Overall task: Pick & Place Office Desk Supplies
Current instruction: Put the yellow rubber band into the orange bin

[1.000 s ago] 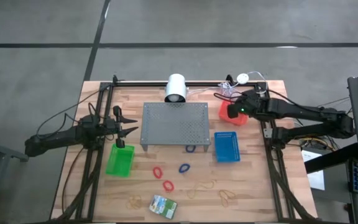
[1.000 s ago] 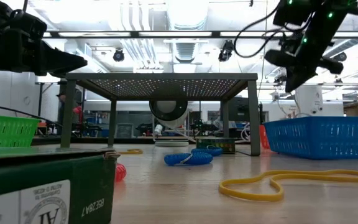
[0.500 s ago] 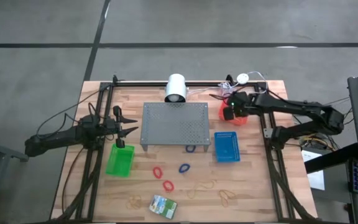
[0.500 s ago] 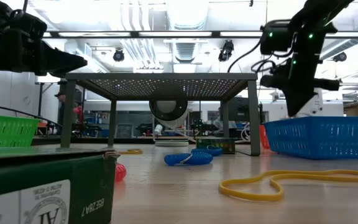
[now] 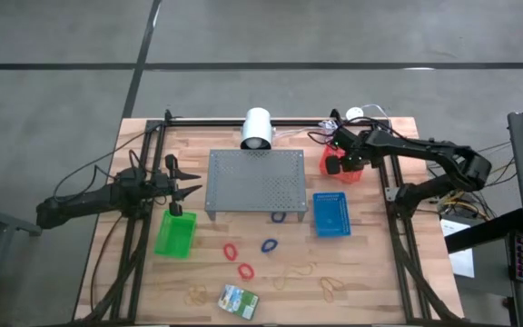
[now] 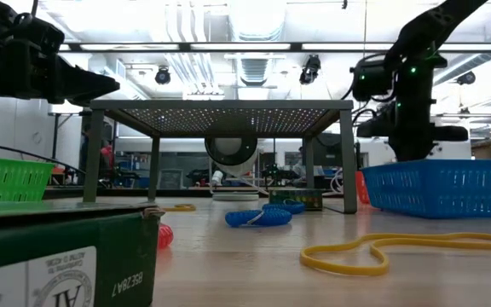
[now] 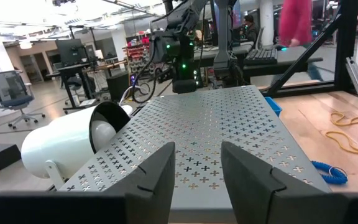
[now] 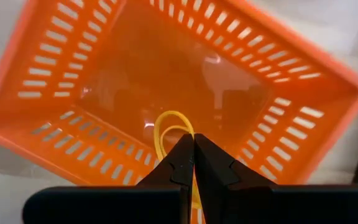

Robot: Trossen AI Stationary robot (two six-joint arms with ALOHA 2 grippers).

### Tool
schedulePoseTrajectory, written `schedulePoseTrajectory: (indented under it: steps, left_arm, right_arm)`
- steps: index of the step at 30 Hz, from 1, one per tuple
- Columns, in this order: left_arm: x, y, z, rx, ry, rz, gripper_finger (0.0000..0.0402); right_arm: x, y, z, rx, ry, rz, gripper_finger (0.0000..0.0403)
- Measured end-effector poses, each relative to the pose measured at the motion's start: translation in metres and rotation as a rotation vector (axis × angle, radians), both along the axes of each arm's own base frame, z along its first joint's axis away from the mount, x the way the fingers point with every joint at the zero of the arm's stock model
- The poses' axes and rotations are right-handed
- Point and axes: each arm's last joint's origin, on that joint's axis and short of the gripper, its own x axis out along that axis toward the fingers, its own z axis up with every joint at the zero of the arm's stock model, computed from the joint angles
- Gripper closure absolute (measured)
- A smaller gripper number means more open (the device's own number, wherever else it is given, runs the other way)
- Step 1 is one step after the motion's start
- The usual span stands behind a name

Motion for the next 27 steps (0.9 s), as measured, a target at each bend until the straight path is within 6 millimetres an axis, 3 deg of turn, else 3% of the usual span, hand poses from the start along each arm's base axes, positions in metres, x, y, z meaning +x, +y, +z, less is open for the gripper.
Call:
schedulePoseTrajectory:
  steps: [10,27]
  left_arm:
    - [0.000,0.000,0.000,0.000,0.000,0.000,0.0268]
    - [0.000,0.000,0.000,0.000,0.000,0.000,0.0268]
  right_arm:
    - [0.003,-0.006,-0.014,0.040,0.049,0.003,0.0394]
    - [0.002,-0.006,-0.006,0.005,0.010,0.041,0.0375]
